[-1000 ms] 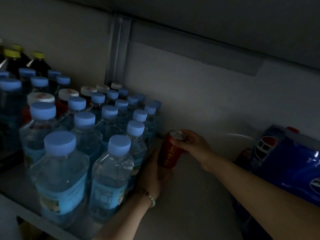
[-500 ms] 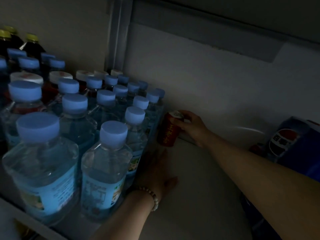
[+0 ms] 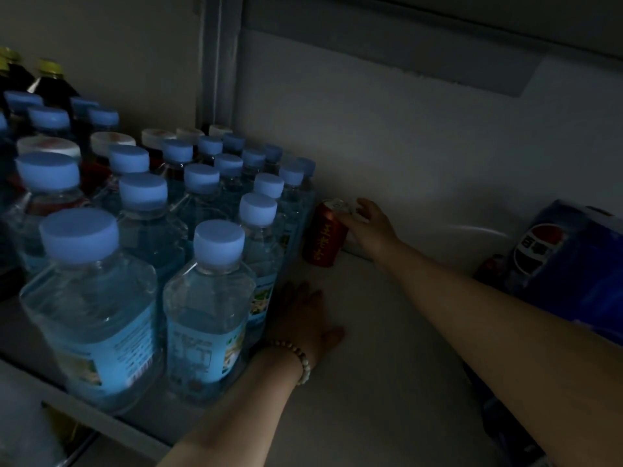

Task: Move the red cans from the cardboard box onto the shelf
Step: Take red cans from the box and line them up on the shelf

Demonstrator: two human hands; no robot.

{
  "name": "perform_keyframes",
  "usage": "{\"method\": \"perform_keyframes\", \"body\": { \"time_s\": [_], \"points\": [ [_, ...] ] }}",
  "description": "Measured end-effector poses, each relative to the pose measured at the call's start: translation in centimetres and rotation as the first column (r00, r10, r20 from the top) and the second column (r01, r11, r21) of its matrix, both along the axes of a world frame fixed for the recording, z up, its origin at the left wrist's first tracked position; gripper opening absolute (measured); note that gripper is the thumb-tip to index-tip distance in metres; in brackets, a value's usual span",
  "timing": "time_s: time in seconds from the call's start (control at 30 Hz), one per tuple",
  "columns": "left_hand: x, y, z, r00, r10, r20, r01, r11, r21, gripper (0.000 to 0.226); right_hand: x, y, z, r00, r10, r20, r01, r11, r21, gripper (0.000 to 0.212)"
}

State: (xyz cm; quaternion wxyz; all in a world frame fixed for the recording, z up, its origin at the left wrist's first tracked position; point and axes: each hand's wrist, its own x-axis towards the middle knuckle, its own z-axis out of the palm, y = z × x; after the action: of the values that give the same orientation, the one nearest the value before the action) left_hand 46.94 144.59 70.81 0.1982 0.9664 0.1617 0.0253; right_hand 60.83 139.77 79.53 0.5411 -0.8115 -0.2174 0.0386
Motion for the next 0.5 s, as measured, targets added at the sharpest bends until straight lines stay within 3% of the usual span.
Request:
{"method": "perform_keyframes", "body": {
  "time_s": [0.23, 0.33, 0.5],
  "points": [
    [-1.3, -0.6, 1.2, 0.998, -0.052, 0.017, 0.053, 0.998, -0.029, 0.069, -6.3, -4.7, 2.6, 0.992, -0.066, 0.108, 0.061, 0.997, 0.042, 0.054],
    [-3.7, -1.6, 3.1, 0.989, -0.083, 0.125, 0.093, 0.992, -0.083, 0.065, -11.5, -8.7, 3.3, 0.982, -0.021, 0.187, 0.032, 0.998, -0.058, 0.056],
    [-11.9, -3.1, 5.4, 0.937, -0.206, 0.284, 0.219, 0.976, -0.015, 0.058, -22.2, -15.4, 1.4, 0.935, 0.035, 0.354, 0.067, 0.96, -0.271, 0.062]
  ]
}}
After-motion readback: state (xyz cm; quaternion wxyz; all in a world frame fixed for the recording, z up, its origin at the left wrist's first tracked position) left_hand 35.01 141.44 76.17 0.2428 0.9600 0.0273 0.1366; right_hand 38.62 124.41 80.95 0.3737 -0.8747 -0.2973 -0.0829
